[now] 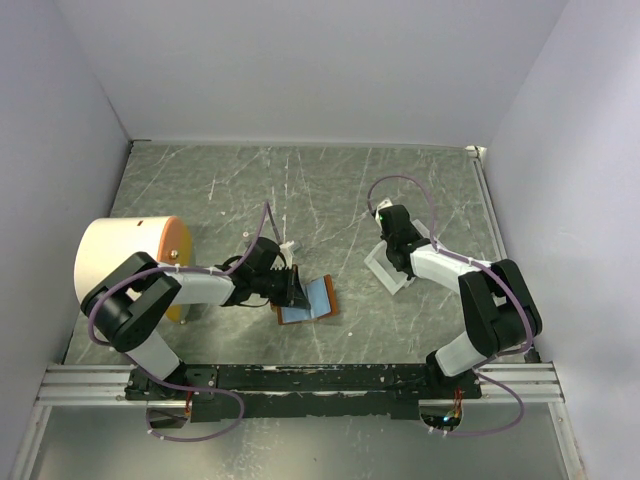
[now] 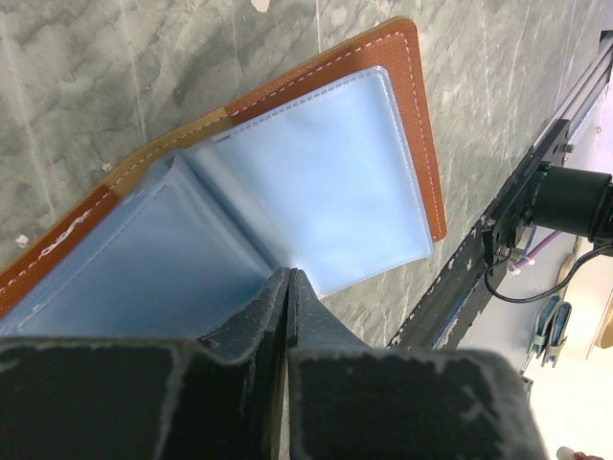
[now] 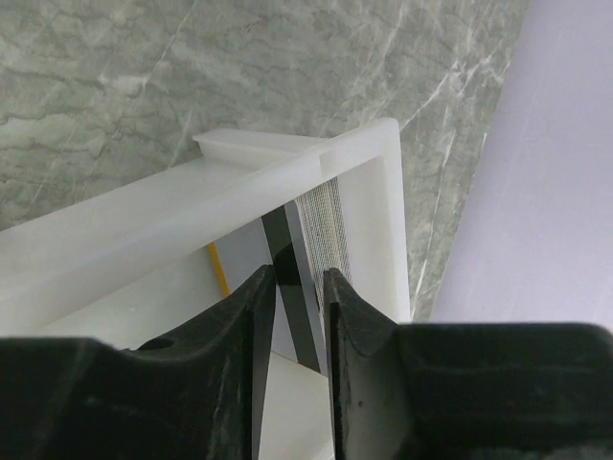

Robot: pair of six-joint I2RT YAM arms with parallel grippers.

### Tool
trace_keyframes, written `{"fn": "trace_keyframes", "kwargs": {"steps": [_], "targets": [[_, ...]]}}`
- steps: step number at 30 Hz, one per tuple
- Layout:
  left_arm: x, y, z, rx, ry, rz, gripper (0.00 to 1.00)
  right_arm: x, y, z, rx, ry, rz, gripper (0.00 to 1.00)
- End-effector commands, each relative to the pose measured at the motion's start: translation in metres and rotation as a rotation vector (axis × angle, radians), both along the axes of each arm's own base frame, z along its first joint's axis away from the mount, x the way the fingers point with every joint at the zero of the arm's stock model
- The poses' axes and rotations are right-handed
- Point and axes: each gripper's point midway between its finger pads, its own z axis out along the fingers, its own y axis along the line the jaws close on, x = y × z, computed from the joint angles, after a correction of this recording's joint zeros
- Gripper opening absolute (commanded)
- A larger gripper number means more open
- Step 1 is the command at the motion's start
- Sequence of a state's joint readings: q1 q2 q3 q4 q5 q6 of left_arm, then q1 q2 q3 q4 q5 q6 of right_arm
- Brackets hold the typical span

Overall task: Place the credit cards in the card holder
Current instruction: Pick up the credit card from the storage box.

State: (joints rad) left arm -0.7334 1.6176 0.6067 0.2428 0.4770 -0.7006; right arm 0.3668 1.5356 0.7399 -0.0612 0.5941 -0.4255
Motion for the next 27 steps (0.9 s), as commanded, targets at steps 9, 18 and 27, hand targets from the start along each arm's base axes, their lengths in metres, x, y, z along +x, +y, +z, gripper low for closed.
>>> {"fn": "trace_keyframes", "kwargs": {"steps": [9, 18, 27], "targets": [[0.003, -0.004, 0.008, -0.033, -0.022, -0.012, 0.12, 0.007, -0.004, 0.016, -0.014, -0.066, -0.026, 0.16], [0.003, -0.005, 0.010, -0.044, -0.027, -0.013, 0.12, 0.007, -0.002, 0.028, 0.011, -0.086, -0.032, 0.12], [0.002, -0.004, 0.008, -0.043, -0.021, -0.012, 0.12, 0.010, -0.001, 0.038, 0.017, -0.094, -0.032, 0.07]]}}
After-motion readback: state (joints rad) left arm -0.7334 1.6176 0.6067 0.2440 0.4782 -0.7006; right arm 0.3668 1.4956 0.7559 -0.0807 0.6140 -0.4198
